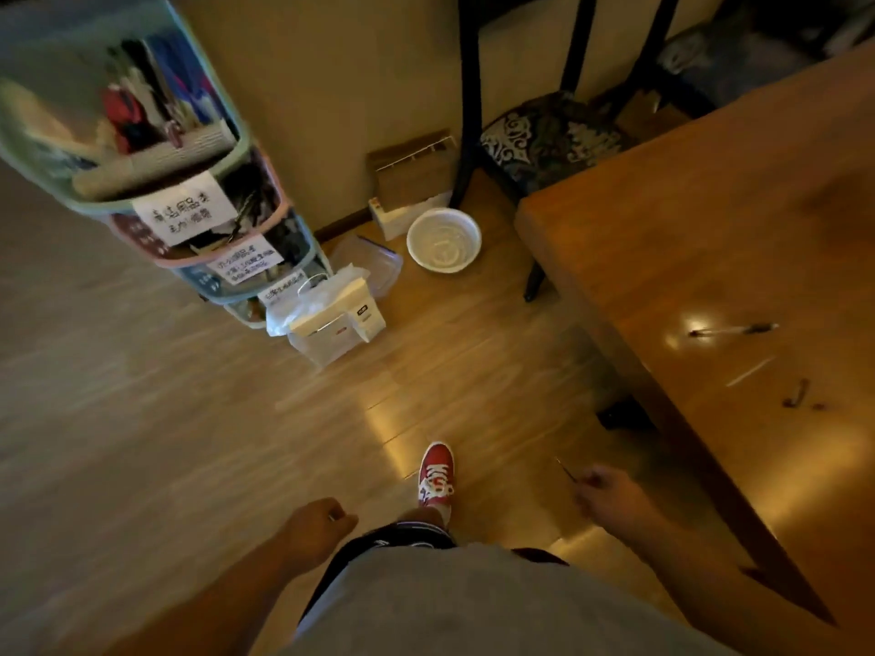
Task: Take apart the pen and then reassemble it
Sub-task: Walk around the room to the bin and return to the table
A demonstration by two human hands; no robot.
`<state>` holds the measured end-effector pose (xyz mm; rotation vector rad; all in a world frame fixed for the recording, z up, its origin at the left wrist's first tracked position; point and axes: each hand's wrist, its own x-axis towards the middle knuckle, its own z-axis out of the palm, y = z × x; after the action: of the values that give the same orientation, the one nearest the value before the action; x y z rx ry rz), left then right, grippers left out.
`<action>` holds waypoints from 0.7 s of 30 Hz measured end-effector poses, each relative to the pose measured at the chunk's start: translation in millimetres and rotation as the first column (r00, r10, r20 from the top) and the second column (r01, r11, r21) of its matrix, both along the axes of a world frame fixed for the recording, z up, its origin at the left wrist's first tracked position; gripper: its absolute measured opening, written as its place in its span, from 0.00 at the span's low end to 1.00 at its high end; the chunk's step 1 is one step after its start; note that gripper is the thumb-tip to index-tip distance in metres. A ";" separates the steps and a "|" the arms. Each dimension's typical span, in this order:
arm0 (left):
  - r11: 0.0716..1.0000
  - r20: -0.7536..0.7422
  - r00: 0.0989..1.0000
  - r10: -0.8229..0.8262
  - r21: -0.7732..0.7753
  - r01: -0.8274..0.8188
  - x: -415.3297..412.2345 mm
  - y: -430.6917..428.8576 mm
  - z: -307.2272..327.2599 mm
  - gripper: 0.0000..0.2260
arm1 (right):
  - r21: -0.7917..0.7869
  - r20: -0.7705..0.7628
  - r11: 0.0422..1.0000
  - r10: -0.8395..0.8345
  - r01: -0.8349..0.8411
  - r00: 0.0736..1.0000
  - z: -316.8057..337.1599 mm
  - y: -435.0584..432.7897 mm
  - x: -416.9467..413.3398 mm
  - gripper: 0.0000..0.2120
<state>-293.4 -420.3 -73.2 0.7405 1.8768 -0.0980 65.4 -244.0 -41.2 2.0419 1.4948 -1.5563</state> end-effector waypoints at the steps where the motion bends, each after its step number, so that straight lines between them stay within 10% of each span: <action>1: 0.999 0.002 0.999 -0.048 0.009 0.048 -3.3 27.2 2.9 0.12 | -0.001 0.019 0.999 -0.047 0.047 0.999 1.8 3.7 5.6 0.05; 11: 0.854 -0.017 0.872 -0.488 0.197 0.482 53.6 287.4 36.5 0.09 | 0.030 0.040 0.880 -0.475 0.474 0.879 26.1 2.3 65.4 0.06; 21: 0.558 -0.017 0.653 -0.758 0.503 0.660 245.6 412.6 74.2 0.12 | 0.163 -0.259 0.718 -0.631 0.677 0.732 76.3 63.4 141.6 0.05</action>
<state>-47.8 -7.8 0.9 1.7818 1.2834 -0.0755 207.0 -180.6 35.1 2.8759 1.0896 -1.9128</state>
